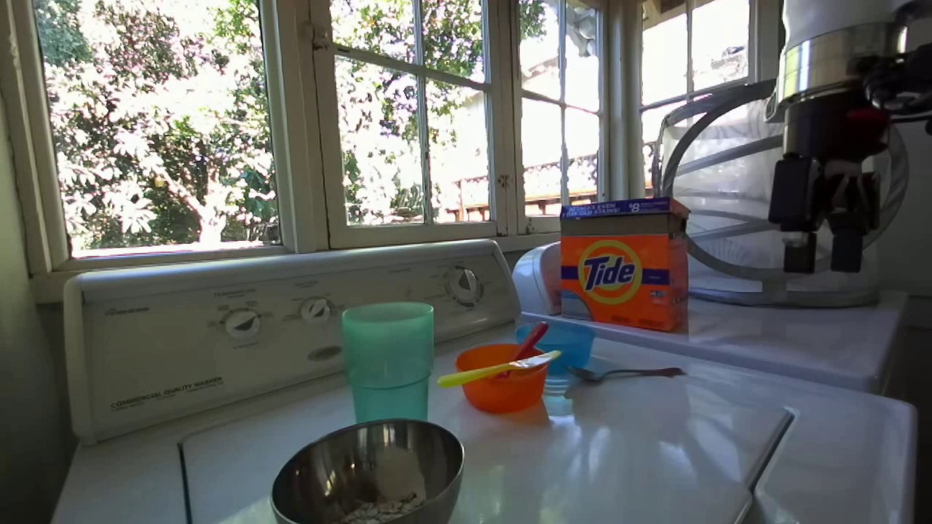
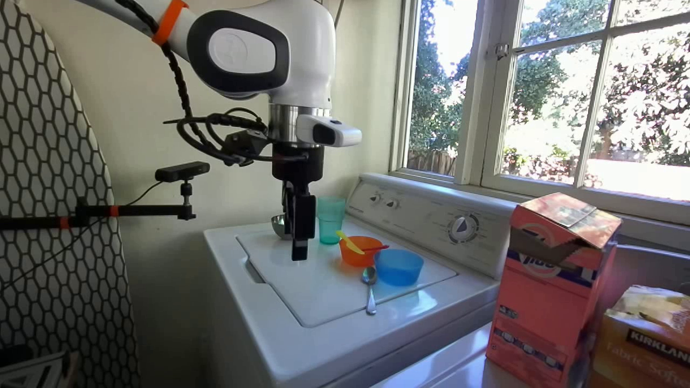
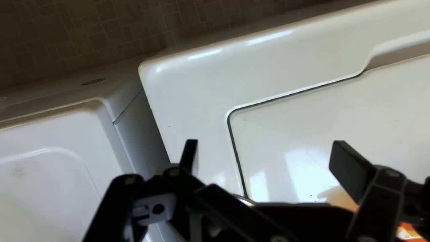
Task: Put the yellow knife in the green cup and then use the pink spoon to transfer a spoonful of contents from the silver bowl to the orange bowl
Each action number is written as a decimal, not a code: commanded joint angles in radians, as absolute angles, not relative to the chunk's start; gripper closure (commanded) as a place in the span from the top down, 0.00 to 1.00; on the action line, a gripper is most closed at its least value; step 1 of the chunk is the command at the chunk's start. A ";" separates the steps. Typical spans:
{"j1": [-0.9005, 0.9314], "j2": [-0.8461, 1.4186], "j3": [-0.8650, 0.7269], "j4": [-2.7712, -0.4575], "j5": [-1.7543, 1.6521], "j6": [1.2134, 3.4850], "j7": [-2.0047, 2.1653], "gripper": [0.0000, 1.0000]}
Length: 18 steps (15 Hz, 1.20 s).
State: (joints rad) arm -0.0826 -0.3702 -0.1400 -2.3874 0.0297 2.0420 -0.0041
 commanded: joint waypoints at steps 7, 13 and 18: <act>-0.045 -0.368 -0.031 -2.310 -0.020 2.201 -0.002 1.00; -0.004 -0.307 -0.033 -2.205 -0.096 2.225 -0.250 1.00; 0.011 -0.298 -0.028 -2.186 -0.103 2.235 -0.333 1.00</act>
State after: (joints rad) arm 0.0015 -0.2980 -0.0198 -2.1868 -0.1000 2.2374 -0.3372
